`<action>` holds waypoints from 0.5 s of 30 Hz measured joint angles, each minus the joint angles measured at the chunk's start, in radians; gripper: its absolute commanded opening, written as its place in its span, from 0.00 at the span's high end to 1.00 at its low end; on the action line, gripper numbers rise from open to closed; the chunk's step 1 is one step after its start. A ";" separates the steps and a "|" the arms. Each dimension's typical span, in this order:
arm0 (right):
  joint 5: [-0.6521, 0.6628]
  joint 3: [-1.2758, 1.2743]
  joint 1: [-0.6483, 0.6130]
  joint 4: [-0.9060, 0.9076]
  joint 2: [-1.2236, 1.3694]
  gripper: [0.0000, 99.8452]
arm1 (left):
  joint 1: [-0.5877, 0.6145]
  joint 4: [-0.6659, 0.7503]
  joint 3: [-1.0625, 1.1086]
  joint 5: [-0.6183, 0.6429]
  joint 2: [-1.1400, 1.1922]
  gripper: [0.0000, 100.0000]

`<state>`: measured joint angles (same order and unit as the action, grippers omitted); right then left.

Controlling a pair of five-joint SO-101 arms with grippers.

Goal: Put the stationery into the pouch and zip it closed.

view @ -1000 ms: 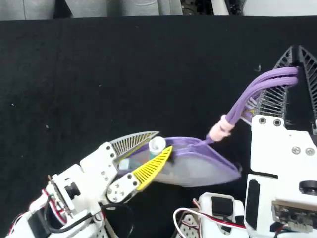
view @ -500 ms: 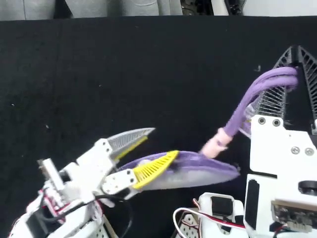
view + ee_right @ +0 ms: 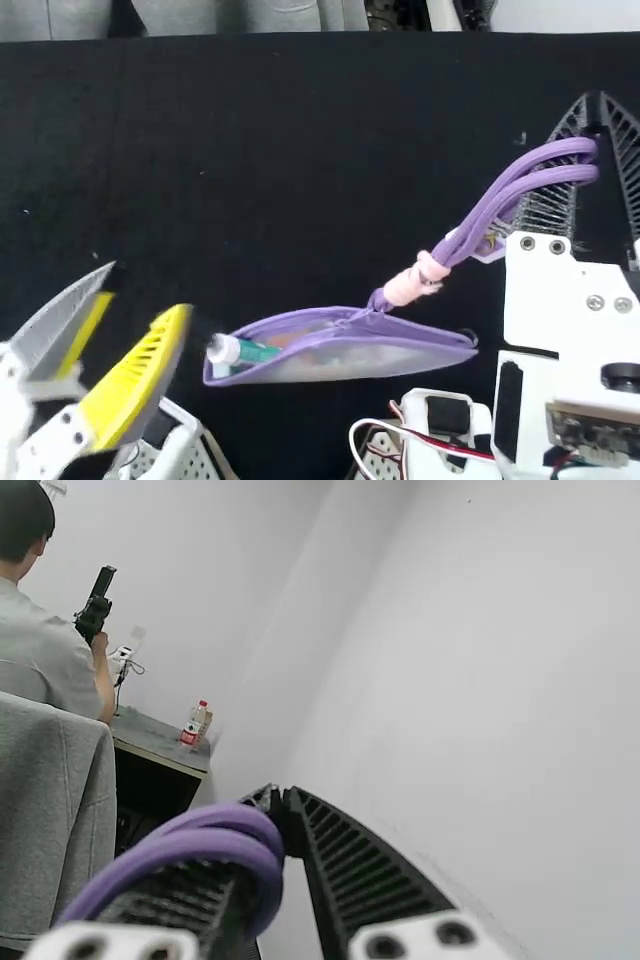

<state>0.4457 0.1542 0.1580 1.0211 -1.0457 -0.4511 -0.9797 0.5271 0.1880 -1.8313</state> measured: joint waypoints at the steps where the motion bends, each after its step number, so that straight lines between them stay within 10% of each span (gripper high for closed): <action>1: 0.000 0.000 0.000 0.000 0.000 0.99 | 0.028 -0.037 -0.026 0.000 0.000 0.78; 9: 0.000 0.000 0.000 0.000 0.000 0.99 | 0.279 -0.310 0.021 0.000 0.000 0.78; 15: 0.000 0.000 0.000 0.000 0.000 0.99 | 0.730 -0.236 0.285 0.000 0.000 0.78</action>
<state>0.4457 0.1542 0.1580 1.0211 -1.0457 0.2793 -1.2160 0.8124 0.1880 -1.8313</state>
